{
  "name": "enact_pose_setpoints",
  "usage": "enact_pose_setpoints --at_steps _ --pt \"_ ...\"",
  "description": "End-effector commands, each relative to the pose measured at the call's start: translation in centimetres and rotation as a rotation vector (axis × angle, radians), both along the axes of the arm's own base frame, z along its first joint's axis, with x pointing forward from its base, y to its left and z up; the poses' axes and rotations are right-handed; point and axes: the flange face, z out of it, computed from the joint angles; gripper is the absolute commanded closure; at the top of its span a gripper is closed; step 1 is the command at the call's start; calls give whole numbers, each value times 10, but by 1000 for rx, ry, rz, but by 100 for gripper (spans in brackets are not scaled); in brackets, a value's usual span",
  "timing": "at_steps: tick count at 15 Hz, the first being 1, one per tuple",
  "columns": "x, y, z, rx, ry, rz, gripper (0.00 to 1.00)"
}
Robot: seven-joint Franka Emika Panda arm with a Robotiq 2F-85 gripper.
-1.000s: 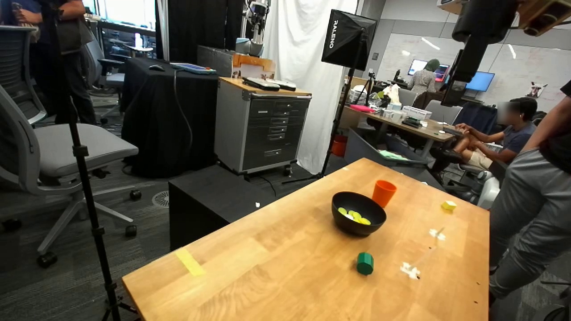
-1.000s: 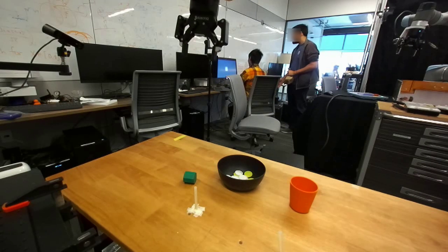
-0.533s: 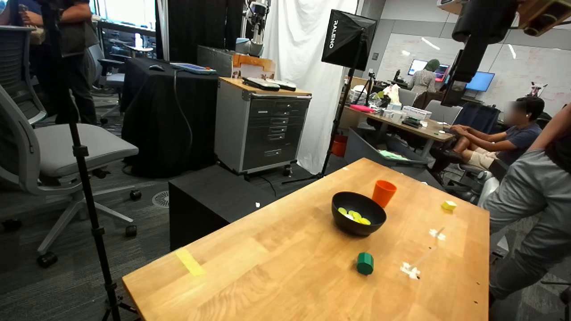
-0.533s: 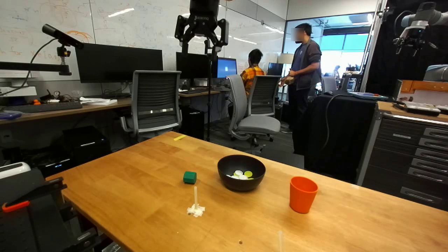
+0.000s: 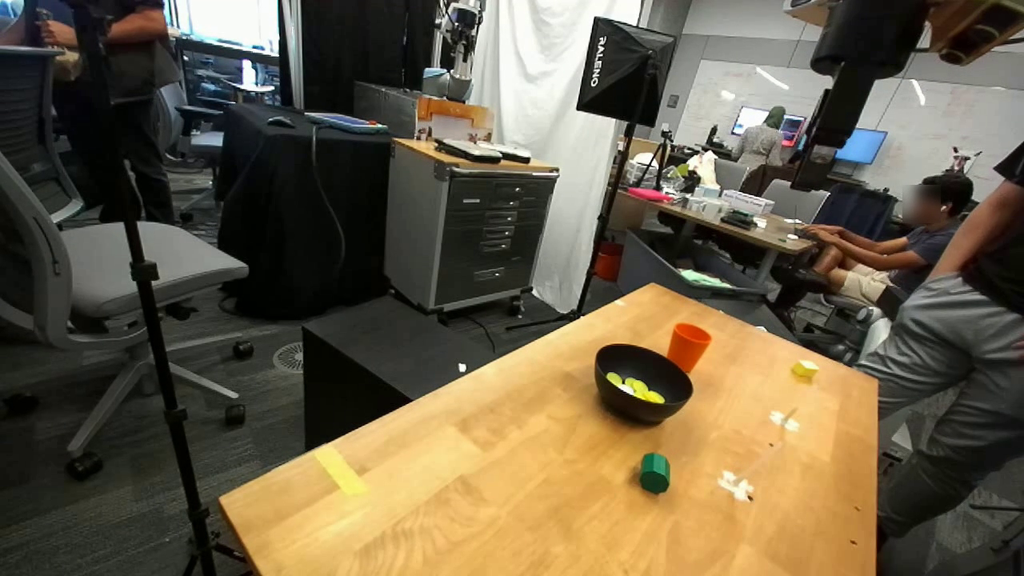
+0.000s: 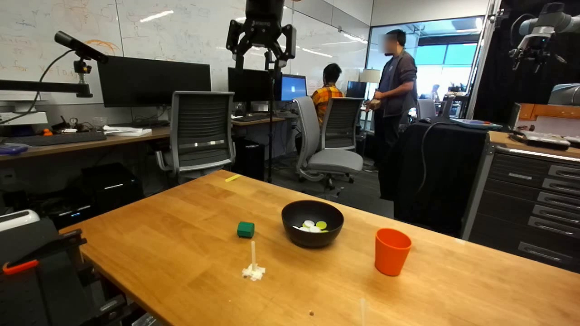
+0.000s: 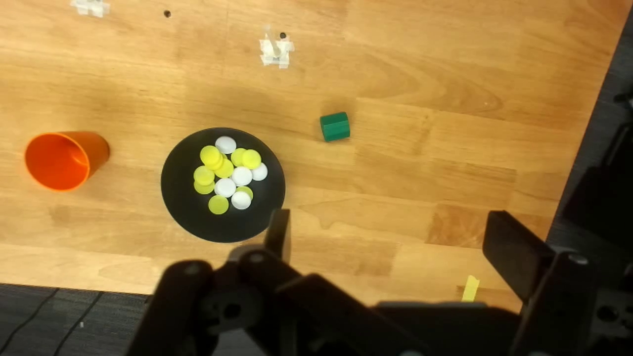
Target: Pour the contents in the orange cup into the black bowl
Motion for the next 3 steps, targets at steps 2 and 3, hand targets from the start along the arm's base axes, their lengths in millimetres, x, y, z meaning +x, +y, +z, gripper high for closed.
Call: enact_pose_setpoints --at_steps 2,3 --pt "0 0 1 0 1 0 0" --pt "0 0 1 0 1 0 0"
